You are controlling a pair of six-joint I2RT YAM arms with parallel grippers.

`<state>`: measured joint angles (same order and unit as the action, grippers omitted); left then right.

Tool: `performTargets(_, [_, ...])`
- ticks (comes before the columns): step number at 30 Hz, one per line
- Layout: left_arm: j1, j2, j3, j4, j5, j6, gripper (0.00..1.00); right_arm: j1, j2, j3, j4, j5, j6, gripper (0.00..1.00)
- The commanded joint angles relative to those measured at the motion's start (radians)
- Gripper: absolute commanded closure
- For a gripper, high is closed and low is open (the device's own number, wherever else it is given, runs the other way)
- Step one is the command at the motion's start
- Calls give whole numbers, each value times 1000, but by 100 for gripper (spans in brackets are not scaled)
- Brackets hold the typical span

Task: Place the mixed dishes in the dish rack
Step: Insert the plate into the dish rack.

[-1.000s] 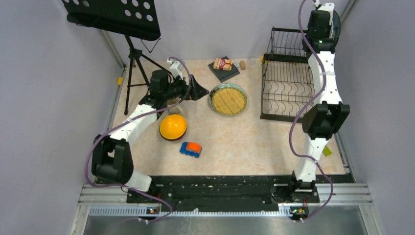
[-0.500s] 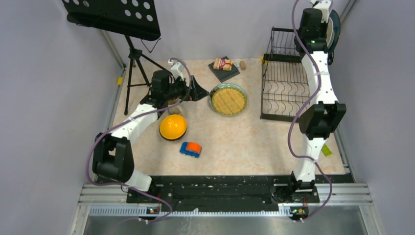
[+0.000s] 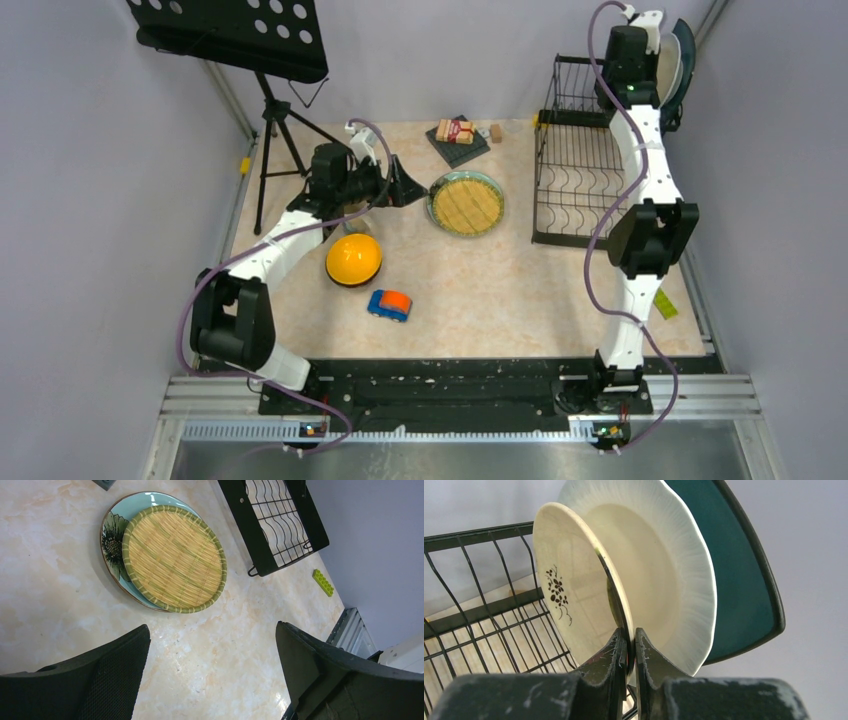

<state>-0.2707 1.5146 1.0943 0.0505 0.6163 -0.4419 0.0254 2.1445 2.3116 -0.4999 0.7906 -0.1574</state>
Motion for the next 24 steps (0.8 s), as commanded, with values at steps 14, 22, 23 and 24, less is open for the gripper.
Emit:
performTargets(14, [5,3,31,28,25,6,1,-3,-111,80,-30,-153,21,48])
performTargets(22, [4,-5,14,32,-8,-1,1,-4,-218,105,-114,-327,72,42])
performTargets(23, [5,-7,13,30,-20,-3,1,-4,-240,101,-121,-358,85,41])
performTargets(24, [5,-10,11,29,-37,-4,1,-3,-260,94,-133,-393,98,41])
